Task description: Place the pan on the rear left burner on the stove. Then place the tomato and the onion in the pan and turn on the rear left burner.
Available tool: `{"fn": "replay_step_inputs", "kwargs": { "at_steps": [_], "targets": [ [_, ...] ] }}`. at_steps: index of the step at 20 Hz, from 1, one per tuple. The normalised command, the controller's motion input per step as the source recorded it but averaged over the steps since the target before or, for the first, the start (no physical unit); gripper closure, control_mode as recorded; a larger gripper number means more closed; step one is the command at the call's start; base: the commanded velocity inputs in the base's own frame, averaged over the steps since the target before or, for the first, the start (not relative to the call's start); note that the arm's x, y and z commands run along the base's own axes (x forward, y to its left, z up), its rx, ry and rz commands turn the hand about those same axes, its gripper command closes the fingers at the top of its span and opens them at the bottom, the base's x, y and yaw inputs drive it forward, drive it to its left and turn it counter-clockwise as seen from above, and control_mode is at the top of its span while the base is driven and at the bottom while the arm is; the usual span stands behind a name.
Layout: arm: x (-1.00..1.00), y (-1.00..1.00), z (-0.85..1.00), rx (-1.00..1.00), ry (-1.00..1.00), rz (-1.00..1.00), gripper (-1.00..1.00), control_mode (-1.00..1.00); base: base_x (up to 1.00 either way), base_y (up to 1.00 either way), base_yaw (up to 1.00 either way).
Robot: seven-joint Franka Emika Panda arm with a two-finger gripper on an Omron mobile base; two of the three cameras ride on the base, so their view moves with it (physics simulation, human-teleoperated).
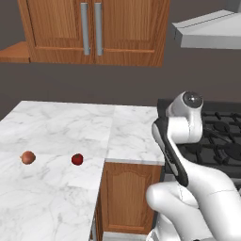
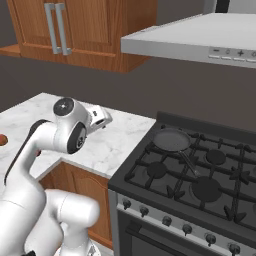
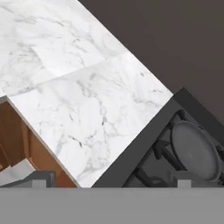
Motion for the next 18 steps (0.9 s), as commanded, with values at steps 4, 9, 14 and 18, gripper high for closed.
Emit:
{"fn": "replay_step_inputs", "kwargs": {
  "at_steps": [4, 9, 14, 18],
  "targets": [
    [0.0, 0.72, 0.08, 0.0, 0.13, 0.0, -1.0, -1.0, 0.0, 0.0, 0.0],
    [0.0, 0.66, 0.17, 0.0, 0.19, 0.0, -1.0, -1.0, 0.0, 0.0, 0.0],
    [0.0, 0.71, 0.19, 0.0, 0.25, 0.0, -1.0, -1.0, 0.0, 0.0, 0.0],
    [0.0, 0.76, 0.16, 0.0, 0.25, 0.0, -1.0, -1.0, 0.0, 0.0, 0.0]
  ]
}}
